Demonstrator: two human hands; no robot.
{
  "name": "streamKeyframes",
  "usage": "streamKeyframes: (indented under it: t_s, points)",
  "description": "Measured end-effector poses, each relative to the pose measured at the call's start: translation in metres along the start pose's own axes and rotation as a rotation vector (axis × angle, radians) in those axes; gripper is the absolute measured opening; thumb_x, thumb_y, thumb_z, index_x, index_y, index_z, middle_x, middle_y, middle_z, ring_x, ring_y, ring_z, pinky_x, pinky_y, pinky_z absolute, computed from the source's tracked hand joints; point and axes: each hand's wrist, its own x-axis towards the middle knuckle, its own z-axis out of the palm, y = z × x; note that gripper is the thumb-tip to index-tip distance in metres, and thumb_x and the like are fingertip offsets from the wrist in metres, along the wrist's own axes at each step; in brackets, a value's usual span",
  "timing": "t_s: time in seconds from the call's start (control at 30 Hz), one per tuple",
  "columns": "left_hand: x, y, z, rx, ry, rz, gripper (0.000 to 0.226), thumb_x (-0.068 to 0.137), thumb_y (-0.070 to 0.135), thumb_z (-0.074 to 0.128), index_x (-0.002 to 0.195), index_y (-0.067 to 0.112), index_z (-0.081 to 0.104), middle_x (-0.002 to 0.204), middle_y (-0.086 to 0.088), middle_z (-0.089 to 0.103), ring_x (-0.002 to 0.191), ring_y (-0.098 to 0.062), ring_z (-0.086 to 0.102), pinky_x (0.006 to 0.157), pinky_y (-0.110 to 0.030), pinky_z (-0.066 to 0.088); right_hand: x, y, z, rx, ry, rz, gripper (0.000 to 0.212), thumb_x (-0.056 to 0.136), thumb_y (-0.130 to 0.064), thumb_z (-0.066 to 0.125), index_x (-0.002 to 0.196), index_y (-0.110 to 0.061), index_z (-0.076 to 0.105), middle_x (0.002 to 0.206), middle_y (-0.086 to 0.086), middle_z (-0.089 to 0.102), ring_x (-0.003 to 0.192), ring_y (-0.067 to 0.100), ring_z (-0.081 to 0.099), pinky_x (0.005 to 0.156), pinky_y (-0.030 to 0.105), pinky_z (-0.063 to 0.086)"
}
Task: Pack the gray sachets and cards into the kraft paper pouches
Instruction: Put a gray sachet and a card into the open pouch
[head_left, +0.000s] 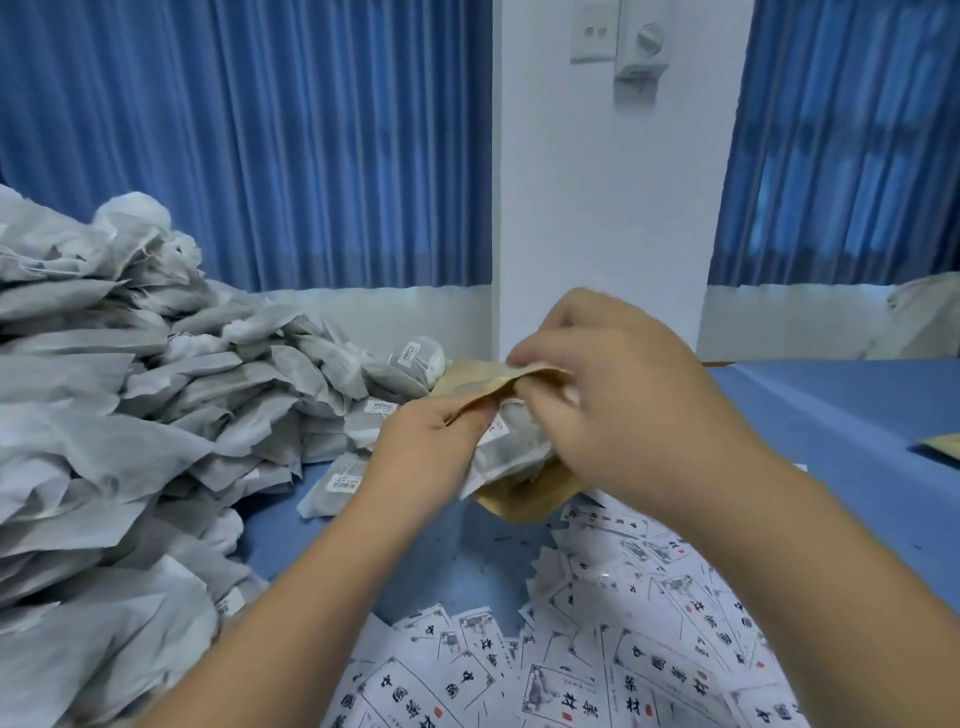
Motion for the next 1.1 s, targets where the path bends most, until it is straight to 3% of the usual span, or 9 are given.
streamKeyframes:
  t_s: [0.1,0.23,0.43,0.6,0.7,0.77,0.97,1.03,1.1]
  points:
    - [-0.002,0.004,0.003,-0.050,0.000,0.026,0.047,0.089,0.001,0.051,0.060,0.033,0.069,0.049,0.017,0.052,0.053,0.011,0.051,0.051,-0.003,0.035,-0.017,-0.018,0.011,-0.123,-0.226,-0.097,0.015,0.084,-0.022,0.046,0.084,-0.024,0.060,0.092,-0.004,0.052,0.089,0.021,0.050,0.066,0.028,0.038]
    - [-0.003,0.003,0.010,-0.095,0.019,0.038,0.038,0.093,0.009,0.053,0.106,0.038,0.073,0.106,0.017,0.072,0.102,-0.002,0.065,0.094,-0.027,0.051,-0.036,-0.010,0.029,-0.225,-0.380,-0.007,0.060,0.087,-0.015,0.047,0.144,-0.025,0.030,0.129,-0.002,0.038,0.121,0.020,0.033,0.080,0.028,0.028]
    - [-0.008,0.015,0.014,-0.163,0.070,0.016,0.038,0.095,0.021,0.057,0.081,0.054,0.069,0.090,0.034,0.068,0.098,0.010,0.062,0.090,-0.013,0.046,-0.038,-0.008,0.034,-0.319,-0.610,0.132,0.071,0.086,-0.008,0.047,0.150,-0.018,0.018,0.154,0.003,0.015,0.141,0.024,0.016,0.090,0.037,0.044]
    - [-0.013,0.021,0.018,-0.220,0.038,-0.013,0.025,0.096,0.023,0.056,0.102,0.039,0.074,0.105,0.024,0.070,0.099,0.008,0.062,0.095,-0.023,0.047,-0.025,0.001,0.049,-0.363,-0.717,0.223,0.082,0.088,-0.017,0.054,0.153,-0.015,0.003,0.154,0.007,0.015,0.143,0.031,0.011,0.107,0.045,0.033]
    - [-0.015,0.026,0.020,-0.242,0.028,0.000,0.025,0.096,0.023,0.055,0.112,0.032,0.073,0.108,0.016,0.069,0.082,0.007,0.060,0.090,-0.026,0.045,-0.017,0.007,0.054,-0.340,-0.689,0.285,0.061,0.086,-0.017,0.057,0.143,-0.014,0.035,0.139,0.009,0.040,0.126,0.032,0.043,0.093,0.039,0.043]
    - [-0.018,0.031,0.022,-0.244,0.001,0.026,0.026,0.096,0.022,0.055,0.114,0.029,0.072,0.110,0.013,0.071,0.094,0.006,0.062,0.099,-0.025,0.045,-0.011,0.007,0.049,-0.318,-0.701,0.325,0.045,0.084,-0.017,0.060,0.128,-0.016,0.053,0.126,0.006,0.056,0.109,0.029,0.056,0.084,0.035,0.045]
    - [-0.015,0.038,0.014,-0.232,0.078,0.056,0.025,0.098,0.025,0.054,0.114,0.028,0.072,0.109,0.012,0.072,0.107,-0.004,0.063,0.102,-0.032,0.046,-0.018,-0.009,0.028,-0.338,-0.435,0.295,0.035,0.084,-0.008,0.052,0.118,-0.016,0.055,0.106,0.006,0.054,0.096,0.030,0.055,0.065,0.032,0.037]
    - [-0.014,0.037,0.013,-0.260,0.082,0.055,0.024,0.098,0.026,0.054,0.113,0.029,0.072,0.107,0.010,0.072,0.106,-0.009,0.064,0.101,-0.039,0.047,-0.019,-0.015,0.024,-0.369,-0.448,0.301,0.029,0.085,-0.007,0.051,0.112,-0.014,0.057,0.083,0.001,0.049,0.081,0.027,0.050,0.064,0.031,0.036]
    - [-0.015,0.036,0.015,-0.258,0.087,0.080,0.024,0.097,0.025,0.055,0.112,0.031,0.073,0.109,0.011,0.072,0.108,-0.007,0.063,0.102,-0.038,0.047,-0.012,-0.016,0.026,-0.370,-0.536,0.357,0.030,0.087,-0.010,0.051,0.117,-0.014,0.057,0.088,0.002,0.054,0.087,0.028,0.053,0.071,0.031,0.040]
